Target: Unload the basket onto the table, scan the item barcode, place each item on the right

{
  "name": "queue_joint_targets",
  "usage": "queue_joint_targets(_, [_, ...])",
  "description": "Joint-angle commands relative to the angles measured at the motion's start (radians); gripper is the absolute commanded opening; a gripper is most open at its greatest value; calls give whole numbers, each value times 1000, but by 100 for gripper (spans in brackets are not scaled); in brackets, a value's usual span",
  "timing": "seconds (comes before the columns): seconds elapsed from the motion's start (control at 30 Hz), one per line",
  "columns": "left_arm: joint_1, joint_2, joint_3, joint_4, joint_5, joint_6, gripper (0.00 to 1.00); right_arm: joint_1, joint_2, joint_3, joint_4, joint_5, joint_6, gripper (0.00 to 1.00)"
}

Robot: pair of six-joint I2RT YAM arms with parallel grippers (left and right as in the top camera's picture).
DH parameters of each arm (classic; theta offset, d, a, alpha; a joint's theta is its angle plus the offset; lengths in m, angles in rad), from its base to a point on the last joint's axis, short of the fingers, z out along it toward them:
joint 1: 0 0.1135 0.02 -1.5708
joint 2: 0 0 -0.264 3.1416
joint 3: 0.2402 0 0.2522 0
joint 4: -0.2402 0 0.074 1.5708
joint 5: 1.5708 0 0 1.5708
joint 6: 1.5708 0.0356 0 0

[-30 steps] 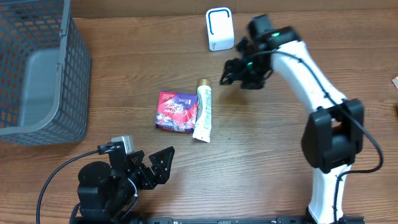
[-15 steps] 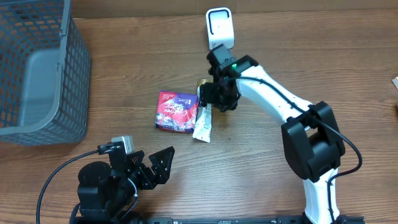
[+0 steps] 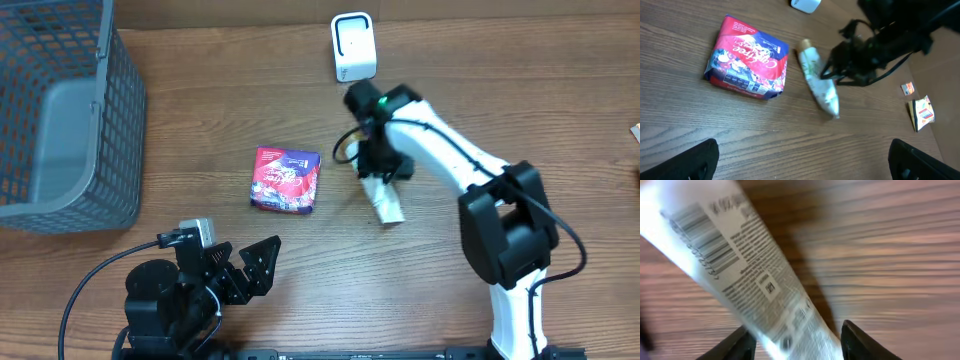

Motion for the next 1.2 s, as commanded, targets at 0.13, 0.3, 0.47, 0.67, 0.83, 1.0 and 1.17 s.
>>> queue_joint_targets(0.13, [4,-4,6,1,7,-10,100,-35,-1,91,-34,-30,-379,58])
queue_joint_targets(0.3, [4,-4,6,1,7,-10,100,21,-1,72,2,23,-442,76])
queue_joint_targets(0.47, [4,-4,6,1,7,-10,100,70,0,10,43,153,-442,91])
queue_joint_targets(0.67, [4,-4,6,1,7,-10,100,103,0,-82,137,270,-430,92])
queue_joint_targets(0.83, [4,-4,6,1,7,-10,100,103,0,-137,191,269,-407,89])
queue_joint_targets(1.0, [4,-4,6,1,7,-10,100,103,0,-153,204,269,-347,58])
queue_joint_targets(1.17, [4,-4,6,1,7,-10,100,102,-1,-129,187,233,-271,38])
